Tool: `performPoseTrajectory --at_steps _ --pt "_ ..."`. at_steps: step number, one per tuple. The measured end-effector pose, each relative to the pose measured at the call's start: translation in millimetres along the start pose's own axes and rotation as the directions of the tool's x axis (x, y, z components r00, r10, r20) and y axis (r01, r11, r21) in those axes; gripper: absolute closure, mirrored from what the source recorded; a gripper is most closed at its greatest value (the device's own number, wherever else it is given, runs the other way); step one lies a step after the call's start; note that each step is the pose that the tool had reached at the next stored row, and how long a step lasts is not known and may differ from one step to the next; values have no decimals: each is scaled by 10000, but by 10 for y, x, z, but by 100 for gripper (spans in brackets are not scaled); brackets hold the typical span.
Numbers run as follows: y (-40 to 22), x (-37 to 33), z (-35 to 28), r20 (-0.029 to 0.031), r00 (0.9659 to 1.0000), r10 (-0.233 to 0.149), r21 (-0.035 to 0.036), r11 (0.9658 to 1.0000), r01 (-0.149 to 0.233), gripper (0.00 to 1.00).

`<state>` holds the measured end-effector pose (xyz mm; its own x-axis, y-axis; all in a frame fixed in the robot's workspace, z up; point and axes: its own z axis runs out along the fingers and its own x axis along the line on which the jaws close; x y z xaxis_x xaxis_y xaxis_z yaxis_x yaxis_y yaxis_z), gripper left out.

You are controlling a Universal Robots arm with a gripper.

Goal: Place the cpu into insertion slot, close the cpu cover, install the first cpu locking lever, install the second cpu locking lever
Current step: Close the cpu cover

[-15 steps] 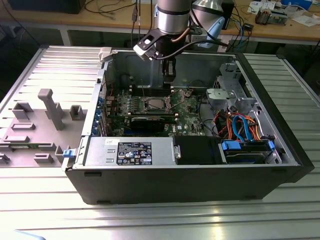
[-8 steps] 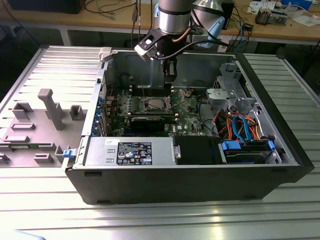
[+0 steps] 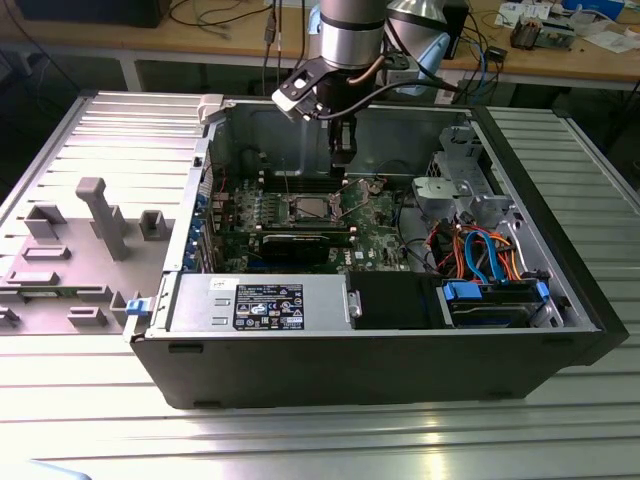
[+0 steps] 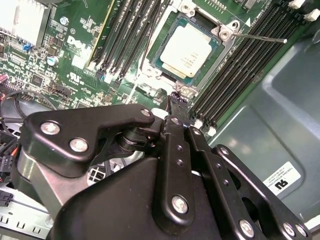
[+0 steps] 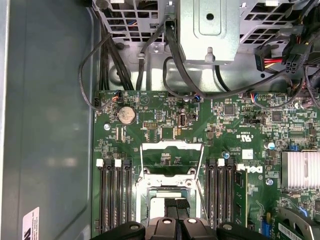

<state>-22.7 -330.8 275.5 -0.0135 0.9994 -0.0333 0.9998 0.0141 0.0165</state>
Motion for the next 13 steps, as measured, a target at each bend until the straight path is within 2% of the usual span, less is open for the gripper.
performPoseTrajectory --at_steps 13 --pt "44 -1 0 1 10000 0 1 10000 0 89"
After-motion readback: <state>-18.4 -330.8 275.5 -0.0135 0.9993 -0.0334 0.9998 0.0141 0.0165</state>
